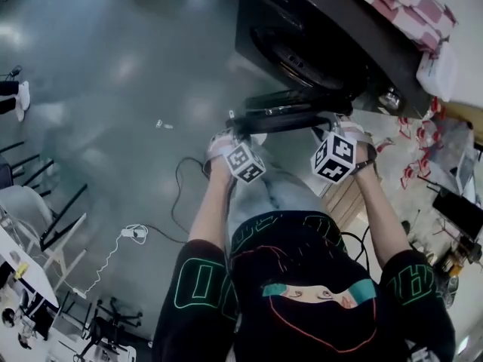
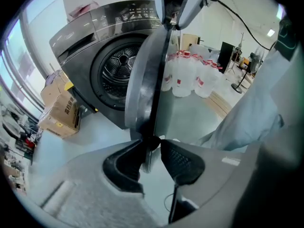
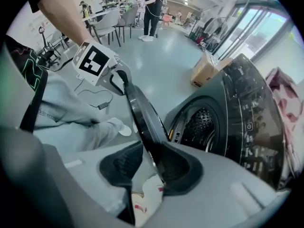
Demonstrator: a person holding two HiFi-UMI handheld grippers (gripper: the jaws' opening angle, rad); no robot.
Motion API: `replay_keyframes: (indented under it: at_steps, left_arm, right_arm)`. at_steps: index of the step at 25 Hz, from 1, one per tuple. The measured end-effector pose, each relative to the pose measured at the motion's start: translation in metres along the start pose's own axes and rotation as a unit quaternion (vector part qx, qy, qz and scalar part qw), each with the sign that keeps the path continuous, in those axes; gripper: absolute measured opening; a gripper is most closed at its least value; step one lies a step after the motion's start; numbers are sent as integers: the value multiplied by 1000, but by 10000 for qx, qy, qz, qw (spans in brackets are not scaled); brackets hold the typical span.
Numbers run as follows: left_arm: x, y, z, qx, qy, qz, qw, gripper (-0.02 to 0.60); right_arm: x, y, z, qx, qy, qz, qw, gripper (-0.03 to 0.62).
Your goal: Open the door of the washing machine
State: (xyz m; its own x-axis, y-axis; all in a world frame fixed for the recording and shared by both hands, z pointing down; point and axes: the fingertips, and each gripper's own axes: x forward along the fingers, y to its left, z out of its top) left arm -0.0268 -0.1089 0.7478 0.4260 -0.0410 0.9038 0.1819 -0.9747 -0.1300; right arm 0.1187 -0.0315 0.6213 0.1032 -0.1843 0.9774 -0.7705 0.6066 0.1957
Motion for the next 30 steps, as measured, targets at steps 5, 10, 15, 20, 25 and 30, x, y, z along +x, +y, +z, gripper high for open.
replay_keyframes:
  at_steps: [5,10,15,20,25,30]
  left_arm:
    - [-12,-42,-7,-267,-83,348,9990,126]
    - [-20,-88,-9,-690,0,575,9960,124]
    - [-25,-133,-14,-1158,353,656,9905,120]
    - [-28,-176,-5,-1706,525,687,9815,118]
    - [-25,-208,-1,-2124,827,825,9702,121]
    - [-24,-229,3,-2579,1315,1122,9506,133]
  right_arm:
    - [-6,24,-12,-330,-149,-238,9991,129]
    - [-11,45,-26,-748,-225,-451,9959,130]
    - [-16,65,-39,-1210,-221,-444,9914,130]
    - [-21,81,-61,-1715,-249,-302,9844,130]
    - [-22,92,-77,-2132,-610,-173,9749,130]
    - [-25,98,-88,-2521,-1258,-213,9592,129]
